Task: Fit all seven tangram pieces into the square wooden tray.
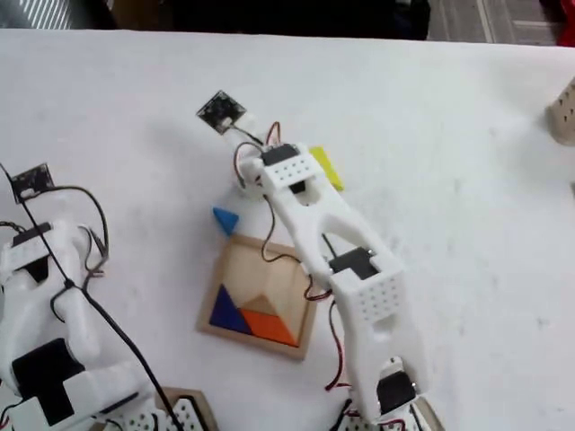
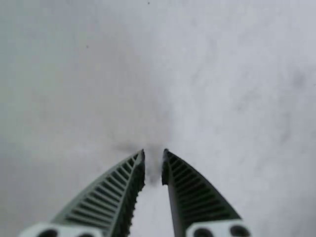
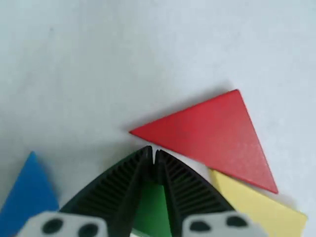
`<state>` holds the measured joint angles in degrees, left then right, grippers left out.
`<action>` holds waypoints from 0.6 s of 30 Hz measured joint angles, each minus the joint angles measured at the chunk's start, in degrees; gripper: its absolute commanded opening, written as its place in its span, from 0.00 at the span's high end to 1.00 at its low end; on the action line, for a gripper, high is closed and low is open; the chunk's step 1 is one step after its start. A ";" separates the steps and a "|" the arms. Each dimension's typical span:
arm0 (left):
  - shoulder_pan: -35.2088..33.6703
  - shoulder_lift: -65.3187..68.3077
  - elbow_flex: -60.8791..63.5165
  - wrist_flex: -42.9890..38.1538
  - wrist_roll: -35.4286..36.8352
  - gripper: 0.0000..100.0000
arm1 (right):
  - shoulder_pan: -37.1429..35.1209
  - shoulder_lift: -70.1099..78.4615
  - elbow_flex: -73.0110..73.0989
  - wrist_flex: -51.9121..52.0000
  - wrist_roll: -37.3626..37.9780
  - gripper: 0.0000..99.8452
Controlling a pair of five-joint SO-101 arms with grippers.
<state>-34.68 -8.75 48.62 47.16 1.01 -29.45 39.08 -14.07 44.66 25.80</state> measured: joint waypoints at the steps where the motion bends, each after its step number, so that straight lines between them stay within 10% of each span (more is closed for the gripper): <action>1: 0.00 0.00 0.00 0.00 0.00 0.92 | 0.09 -0.18 -0.62 2.29 1.32 0.98; 18: 0.00 0.00 0.00 0.00 0.00 0.92 | 5.63 -21.54 22.07 13.01 5.27 0.97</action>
<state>-34.68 -8.75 48.62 47.16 1.01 -23.82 17.54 8.00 57.67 31.08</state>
